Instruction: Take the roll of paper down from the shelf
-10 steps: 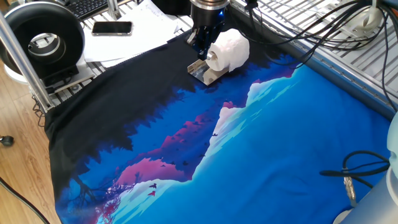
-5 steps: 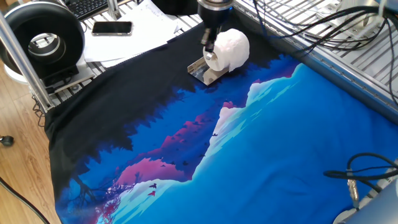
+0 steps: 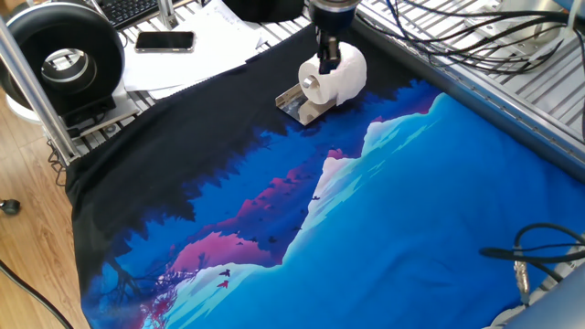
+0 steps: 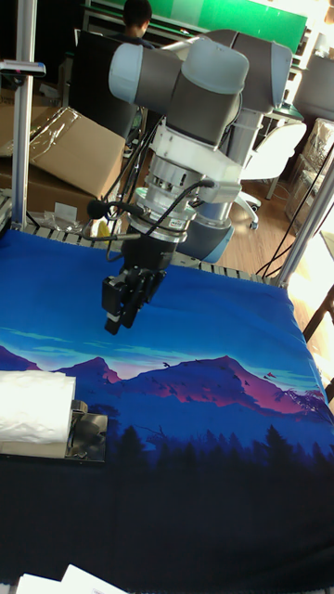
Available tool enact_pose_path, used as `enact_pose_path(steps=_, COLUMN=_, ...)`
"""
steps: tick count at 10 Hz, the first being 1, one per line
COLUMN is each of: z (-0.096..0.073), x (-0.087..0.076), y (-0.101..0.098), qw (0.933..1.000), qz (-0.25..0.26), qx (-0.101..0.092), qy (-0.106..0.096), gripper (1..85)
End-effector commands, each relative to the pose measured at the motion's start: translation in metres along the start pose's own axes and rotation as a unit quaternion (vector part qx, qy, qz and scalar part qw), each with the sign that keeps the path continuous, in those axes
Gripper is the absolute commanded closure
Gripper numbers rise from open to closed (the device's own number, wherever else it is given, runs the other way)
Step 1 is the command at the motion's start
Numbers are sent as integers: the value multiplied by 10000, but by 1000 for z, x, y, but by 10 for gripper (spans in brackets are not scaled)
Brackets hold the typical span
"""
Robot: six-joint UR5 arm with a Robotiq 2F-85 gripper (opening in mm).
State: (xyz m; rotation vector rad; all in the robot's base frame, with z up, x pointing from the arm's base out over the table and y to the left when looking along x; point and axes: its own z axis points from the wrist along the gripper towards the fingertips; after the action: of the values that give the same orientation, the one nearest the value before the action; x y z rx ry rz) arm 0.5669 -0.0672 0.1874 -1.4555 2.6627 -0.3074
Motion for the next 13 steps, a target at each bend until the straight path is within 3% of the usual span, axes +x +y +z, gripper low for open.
enact_pose_path(steps=1, z=1, x=6, y=-1, qw=9963, qz=-855, qx=-40, qy=-19, gripper=413)
enact_pose_path(steps=3, z=1, x=1, y=8, qw=9931, qz=-1141, qx=-206, qy=-162, gripper=343)
enact_pose_path(steps=5, z=2, x=0, y=9, qw=9890, qz=-1445, qx=-220, qy=-207, gripper=300)
enact_pose_path(steps=7, z=0, x=-16, y=20, qw=9798, qz=-1884, qx=-337, qy=-577, gripper=247)
enact_pose_path(steps=8, z=0, x=-21, y=18, qw=9744, qz=-2128, qx=-265, qy=-675, gripper=240)
enact_pose_path(steps=13, z=0, x=-19, y=14, qw=9732, qz=-2205, qx=-193, qy=-628, gripper=237)
